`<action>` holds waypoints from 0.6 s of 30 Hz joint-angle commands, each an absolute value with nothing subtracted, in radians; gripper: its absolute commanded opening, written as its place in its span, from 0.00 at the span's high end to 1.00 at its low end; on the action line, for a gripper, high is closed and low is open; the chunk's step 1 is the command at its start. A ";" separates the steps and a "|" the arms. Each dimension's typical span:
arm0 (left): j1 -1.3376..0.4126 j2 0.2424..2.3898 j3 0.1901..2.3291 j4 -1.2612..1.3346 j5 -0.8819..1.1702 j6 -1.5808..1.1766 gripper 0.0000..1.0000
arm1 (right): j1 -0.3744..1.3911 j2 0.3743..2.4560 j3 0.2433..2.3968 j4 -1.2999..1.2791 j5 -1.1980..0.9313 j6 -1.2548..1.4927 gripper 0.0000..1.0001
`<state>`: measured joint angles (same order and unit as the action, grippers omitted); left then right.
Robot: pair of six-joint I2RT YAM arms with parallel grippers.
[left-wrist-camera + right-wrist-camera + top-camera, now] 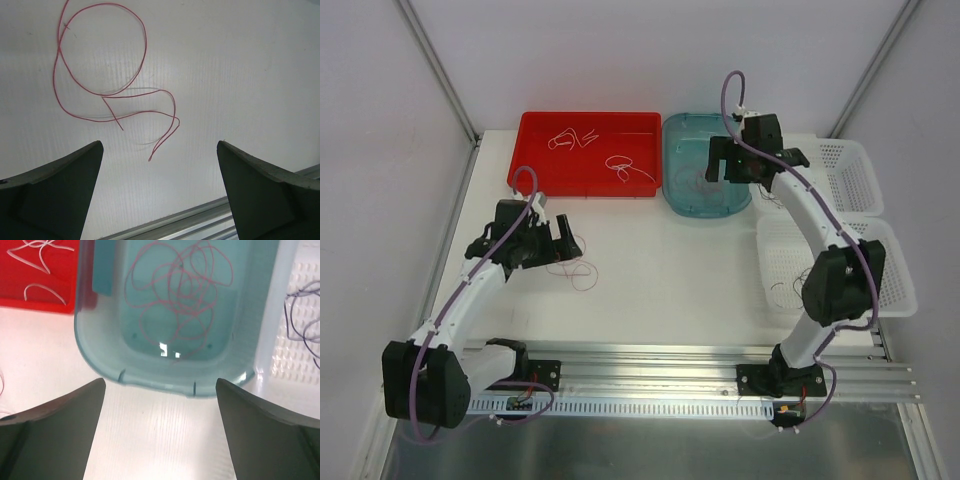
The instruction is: Untangle the cables
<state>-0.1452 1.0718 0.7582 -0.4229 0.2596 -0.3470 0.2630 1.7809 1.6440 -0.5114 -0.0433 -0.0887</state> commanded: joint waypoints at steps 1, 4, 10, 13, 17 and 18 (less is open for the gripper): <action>-0.152 1.097 0.752 -0.413 0.281 -0.354 0.01 | 0.278 1.553 1.532 -0.492 -0.015 -0.083 0.03; -0.155 1.129 0.752 -0.420 0.302 -0.385 0.01 | 0.285 1.415 1.409 -0.495 -0.020 -0.074 0.03; -0.179 1.190 0.767 -0.426 0.270 -0.485 0.01 | 0.310 1.168 1.250 -0.531 -0.051 -0.058 0.03; -0.222 1.232 0.772 -0.426 0.204 -0.575 0.01 | 0.313 1.065 1.163 -0.549 -0.064 -0.038 0.03; -0.276 1.299 0.790 -0.426 0.111 -0.711 0.03 | 0.314 0.945 1.063 -0.566 -0.090 -0.015 0.03; -0.285 1.307 0.793 -0.426 0.089 -0.732 0.03 | 0.314 0.924 1.025 -0.568 -0.095 -0.009 0.03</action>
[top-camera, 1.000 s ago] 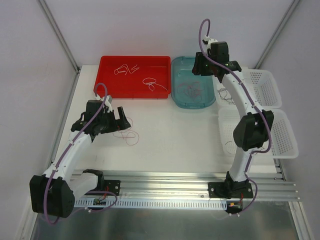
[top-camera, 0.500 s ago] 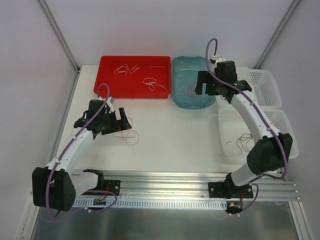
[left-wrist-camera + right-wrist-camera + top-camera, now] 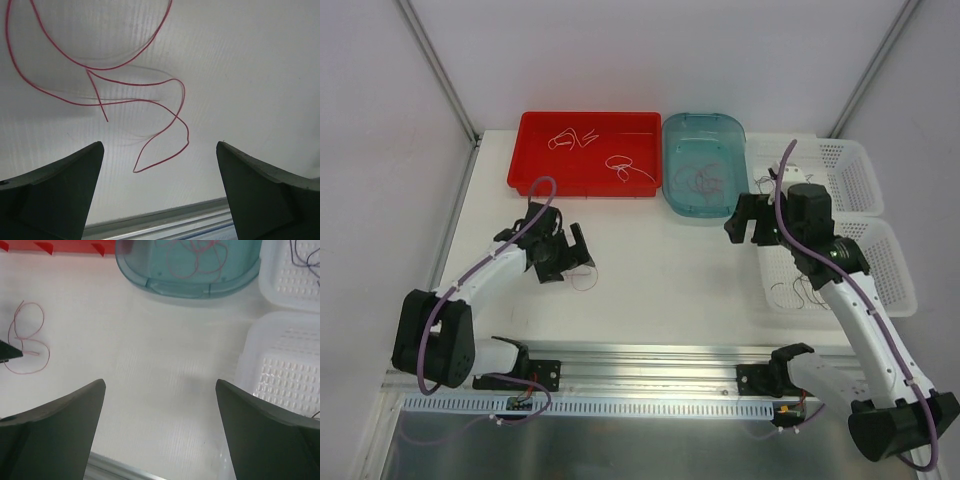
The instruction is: Untangle the cables
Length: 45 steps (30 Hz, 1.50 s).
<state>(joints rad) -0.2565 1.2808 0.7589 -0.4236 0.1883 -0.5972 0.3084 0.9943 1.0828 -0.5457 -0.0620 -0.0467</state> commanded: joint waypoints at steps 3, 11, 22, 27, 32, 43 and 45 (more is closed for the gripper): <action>-0.314 1.334 0.808 -0.426 0.003 -0.802 0.06 | 0.314 0.847 0.976 -0.575 -0.121 -0.006 0.03; -0.339 1.466 0.890 -0.439 -0.116 -0.883 0.11 | 0.316 0.721 0.841 -0.618 -0.158 -0.026 0.03; -0.341 1.594 0.937 -0.486 -0.167 -0.919 0.42 | 0.314 0.597 0.765 -0.626 -0.224 -0.028 0.03; -0.351 1.595 0.934 -0.494 -0.164 -0.916 0.87 | 0.318 0.591 0.762 -0.630 -0.253 -0.032 0.03; -0.391 1.565 0.946 -0.495 -0.163 -0.867 1.00 | 0.325 0.607 0.746 -0.603 -0.336 -0.015 0.03; -0.667 1.445 1.071 -0.494 -0.138 -0.646 1.00 | 0.397 0.672 0.709 -0.460 -0.399 0.121 0.03; -0.704 1.436 1.089 -0.494 -0.124 -0.615 1.00 | 0.414 0.689 0.701 -0.427 -0.387 0.182 0.03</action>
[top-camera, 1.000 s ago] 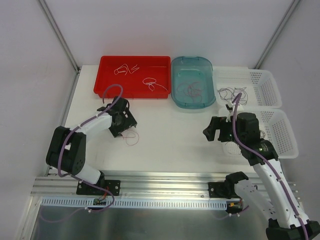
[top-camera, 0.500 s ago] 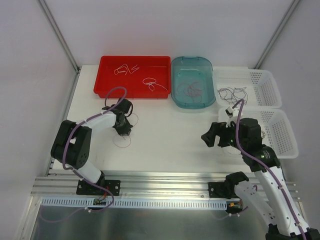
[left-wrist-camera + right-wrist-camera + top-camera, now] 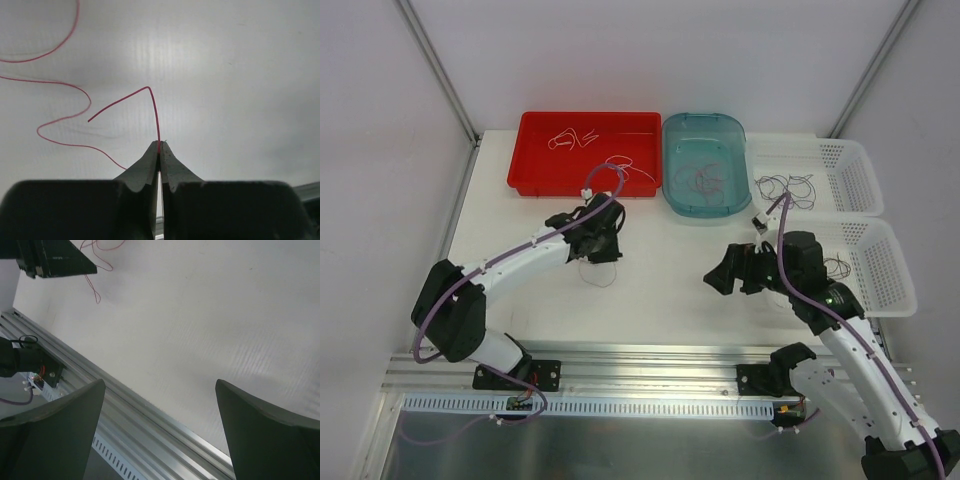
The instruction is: Untangle the cables
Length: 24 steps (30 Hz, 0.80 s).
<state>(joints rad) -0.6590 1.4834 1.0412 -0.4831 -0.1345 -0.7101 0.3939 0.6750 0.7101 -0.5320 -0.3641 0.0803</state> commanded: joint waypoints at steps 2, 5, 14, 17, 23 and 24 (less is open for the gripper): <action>-0.751 1.424 1.115 -0.494 -0.107 -0.574 1.00 | 0.426 0.703 0.695 -0.378 -0.368 0.230 0.03; -0.807 1.407 1.149 -0.494 -0.086 -0.523 1.00 | 0.451 0.721 0.683 -0.315 -0.324 0.317 0.03; -0.870 1.361 1.227 -0.494 -0.061 -0.514 1.00 | 0.590 0.790 0.640 -0.100 -0.249 0.414 0.02; -0.870 1.339 1.265 -0.494 -0.081 -0.574 1.00 | 0.641 0.785 0.588 -0.013 -0.216 0.362 0.02; -0.871 1.318 1.333 -0.495 -0.104 -0.701 1.00 | 0.722 0.844 0.545 0.117 -0.199 0.293 0.02; -0.871 1.313 1.341 -0.495 -0.109 -0.725 1.00 | 0.730 0.868 0.543 0.136 -0.205 0.285 0.02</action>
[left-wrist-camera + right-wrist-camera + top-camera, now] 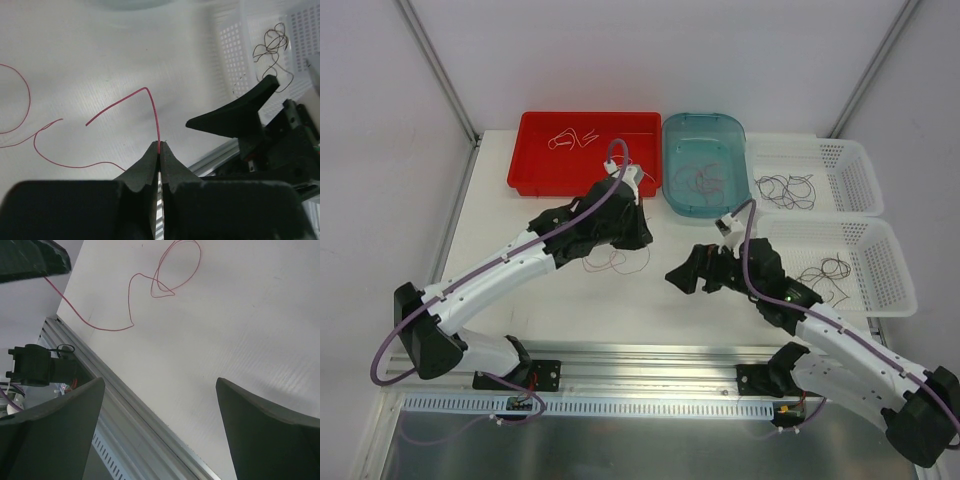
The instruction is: Untangle the cables
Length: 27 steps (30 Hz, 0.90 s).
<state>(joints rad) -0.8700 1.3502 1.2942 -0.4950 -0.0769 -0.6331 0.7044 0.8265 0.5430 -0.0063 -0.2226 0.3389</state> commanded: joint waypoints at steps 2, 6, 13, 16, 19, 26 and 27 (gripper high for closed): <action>-0.871 1.307 1.345 -0.495 -0.109 -0.745 1.00 | 0.747 0.885 0.542 0.167 -0.219 0.275 0.02; -0.871 1.307 1.361 -0.495 -0.135 -0.765 1.00 | 0.802 0.885 0.538 0.253 -0.223 0.259 0.01; -0.874 1.313 1.390 -0.495 -0.141 -0.831 1.00 | 0.850 0.906 0.574 0.293 -0.173 0.216 0.01; -0.879 1.312 1.407 -0.495 -0.146 -0.848 1.00 | 0.854 0.960 0.589 0.319 -0.166 0.209 0.03; -0.884 1.313 1.416 -0.495 -0.140 -0.864 1.00 | 0.859 1.017 0.609 0.359 -0.163 0.201 0.06; -0.888 1.307 1.411 -0.495 -0.129 -0.908 1.00 | 0.861 1.140 0.673 0.412 -0.143 0.179 0.24; -0.888 1.305 1.413 -0.494 -0.129 -0.914 1.00 | 0.861 1.152 0.683 0.420 -0.143 0.187 0.32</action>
<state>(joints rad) -0.8783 1.3304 1.3830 -0.5060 -0.1165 -0.8776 0.8547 1.1244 0.6201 0.3161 -0.1589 0.2016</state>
